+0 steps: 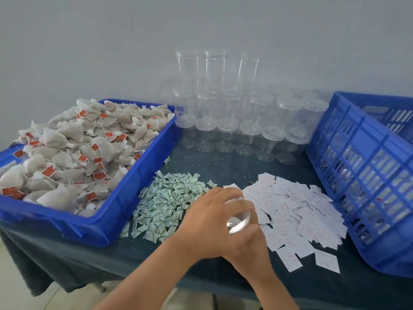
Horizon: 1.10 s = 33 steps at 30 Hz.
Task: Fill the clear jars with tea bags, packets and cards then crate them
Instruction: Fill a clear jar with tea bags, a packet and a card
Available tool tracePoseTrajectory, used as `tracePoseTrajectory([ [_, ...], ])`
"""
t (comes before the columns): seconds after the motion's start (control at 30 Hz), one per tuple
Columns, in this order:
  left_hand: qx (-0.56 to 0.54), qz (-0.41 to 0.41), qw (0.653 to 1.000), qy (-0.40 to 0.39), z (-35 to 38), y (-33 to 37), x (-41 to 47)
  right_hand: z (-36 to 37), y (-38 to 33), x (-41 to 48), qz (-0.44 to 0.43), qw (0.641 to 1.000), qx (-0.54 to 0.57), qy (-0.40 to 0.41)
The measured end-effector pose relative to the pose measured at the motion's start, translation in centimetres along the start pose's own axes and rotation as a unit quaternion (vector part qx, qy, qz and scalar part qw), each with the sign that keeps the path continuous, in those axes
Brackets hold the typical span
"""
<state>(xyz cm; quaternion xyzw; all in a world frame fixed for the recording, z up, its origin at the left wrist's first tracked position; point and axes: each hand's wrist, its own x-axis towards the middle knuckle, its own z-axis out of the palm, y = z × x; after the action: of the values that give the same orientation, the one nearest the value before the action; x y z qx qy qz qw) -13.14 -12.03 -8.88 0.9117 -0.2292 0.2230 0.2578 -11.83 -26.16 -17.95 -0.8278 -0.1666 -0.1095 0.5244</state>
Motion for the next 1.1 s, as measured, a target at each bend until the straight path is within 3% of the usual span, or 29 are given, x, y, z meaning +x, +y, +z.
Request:
tracePoseTrajectory([
  [0.1, 0.014, -0.128, 0.991, 0.04, 1.2, 1.4, -0.3, 0.1, 0.0, 0.2, -0.019, 0.997, -0.054, 0.049],
  [0.2, 0.094, -0.215, 0.972, 0.007, 1.3, 2.0, -0.6, 0.1, 0.1, 0.0, 0.022, 0.994, -0.085, 0.06],
  [0.37, 0.164, -0.231, 0.942, -0.18, -2.4, 0.9, -1.1, -0.2, 0.1, -0.4, 0.01, 1.0, -0.005, 0.008],
  [0.47, 0.163, -0.253, 0.934, -0.191, -4.3, 0.1, -0.8, -0.1, 0.0, -0.7, -0.009, 1.0, -0.028, -0.008],
  [0.57, 0.088, -0.174, 0.961, -0.196, -4.9, 0.5, -1.1, 0.1, -0.1, -0.8, -0.034, 0.999, -0.024, -0.01],
  [0.63, 0.088, -0.164, 0.966, -0.181, -4.7, 0.7, -1.4, 0.2, -0.2, -0.9, -0.049, 0.999, -0.022, -0.007],
  [0.83, 0.018, -0.338, 0.94, -0.044, -3.9, -0.3, -1.0, -0.1, -0.2, -0.2, -0.03, 0.998, -0.015, 0.052],
  [1.0, -0.239, -0.416, 0.876, 0.041, -3.7, -2.6, -0.7, -0.7, -0.3, 0.1, 0.039, 0.989, 0.091, 0.114],
  [1.1, -0.296, -0.428, 0.848, 0.103, -1.7, -3.8, -0.8, -0.7, -0.2, -0.2, 0.059, 0.981, 0.146, 0.115],
])
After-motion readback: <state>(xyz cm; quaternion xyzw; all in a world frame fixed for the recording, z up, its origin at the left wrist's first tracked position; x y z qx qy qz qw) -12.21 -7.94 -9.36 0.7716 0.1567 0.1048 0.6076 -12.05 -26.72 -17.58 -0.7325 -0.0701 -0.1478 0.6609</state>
